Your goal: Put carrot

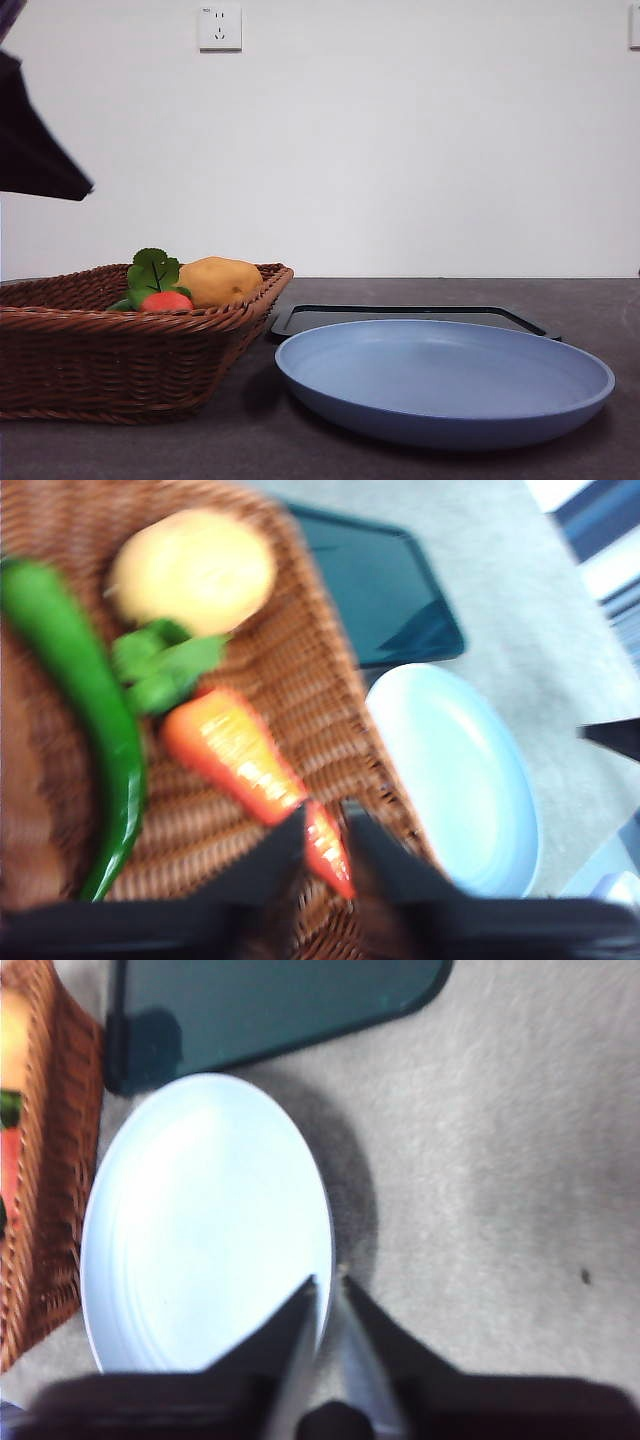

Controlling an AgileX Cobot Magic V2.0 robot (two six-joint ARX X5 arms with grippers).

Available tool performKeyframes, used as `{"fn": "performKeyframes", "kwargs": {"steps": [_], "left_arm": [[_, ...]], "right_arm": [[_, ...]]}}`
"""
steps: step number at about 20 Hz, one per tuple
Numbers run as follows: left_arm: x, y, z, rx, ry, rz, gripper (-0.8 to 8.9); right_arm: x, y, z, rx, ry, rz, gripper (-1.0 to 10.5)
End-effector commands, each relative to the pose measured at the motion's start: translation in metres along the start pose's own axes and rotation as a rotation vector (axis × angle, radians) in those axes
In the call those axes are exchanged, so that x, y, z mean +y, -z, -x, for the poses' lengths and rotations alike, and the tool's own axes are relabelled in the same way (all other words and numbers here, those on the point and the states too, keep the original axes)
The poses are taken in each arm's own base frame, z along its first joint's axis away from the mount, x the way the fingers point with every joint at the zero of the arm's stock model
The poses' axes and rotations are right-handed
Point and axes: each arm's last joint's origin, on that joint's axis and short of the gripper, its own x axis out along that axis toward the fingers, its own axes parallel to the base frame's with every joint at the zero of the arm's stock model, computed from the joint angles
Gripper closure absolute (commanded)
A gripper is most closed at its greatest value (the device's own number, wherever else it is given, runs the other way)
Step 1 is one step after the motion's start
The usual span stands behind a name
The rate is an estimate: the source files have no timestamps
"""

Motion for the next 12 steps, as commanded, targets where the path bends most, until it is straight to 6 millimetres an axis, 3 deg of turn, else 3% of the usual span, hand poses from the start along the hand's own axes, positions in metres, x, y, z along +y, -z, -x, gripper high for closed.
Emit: {"fn": "performKeyframes", "kwargs": {"steps": [1,5,12], "left_arm": [[-0.004,-0.005,-0.001,-0.022,0.019,-0.035,5.88],[-0.005,-0.005,-0.001,-0.019,0.036,-0.014,5.23],[-0.005,-0.005,-0.001,-0.015,0.034,-0.015,5.24]], "right_arm": [[0.003,-0.005,-0.007,0.007,-0.012,0.031,7.4],[0.005,-0.005,-0.027,0.075,-0.017,0.019,7.3],[0.007,-0.005,-0.07,0.128,-0.008,0.033,7.8]]}}
